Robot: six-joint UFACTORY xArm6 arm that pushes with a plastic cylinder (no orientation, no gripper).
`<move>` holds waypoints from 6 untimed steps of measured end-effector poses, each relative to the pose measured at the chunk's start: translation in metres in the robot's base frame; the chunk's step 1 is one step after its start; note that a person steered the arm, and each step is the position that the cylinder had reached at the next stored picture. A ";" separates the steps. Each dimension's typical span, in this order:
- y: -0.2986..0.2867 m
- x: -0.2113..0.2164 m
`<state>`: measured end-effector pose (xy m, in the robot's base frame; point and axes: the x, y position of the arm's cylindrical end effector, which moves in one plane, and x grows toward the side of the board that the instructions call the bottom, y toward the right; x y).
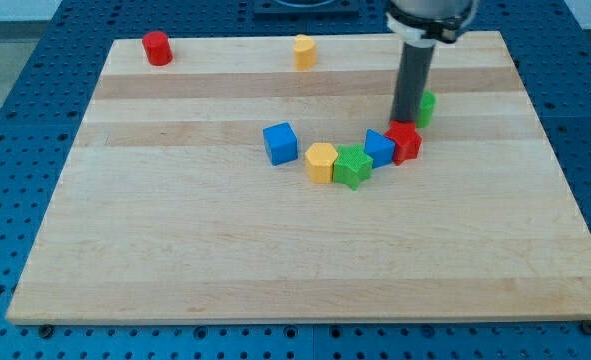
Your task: Move the green circle towards the top right side
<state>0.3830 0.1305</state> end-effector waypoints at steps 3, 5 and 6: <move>0.059 -0.070; 0.038 -0.089; 0.010 -0.089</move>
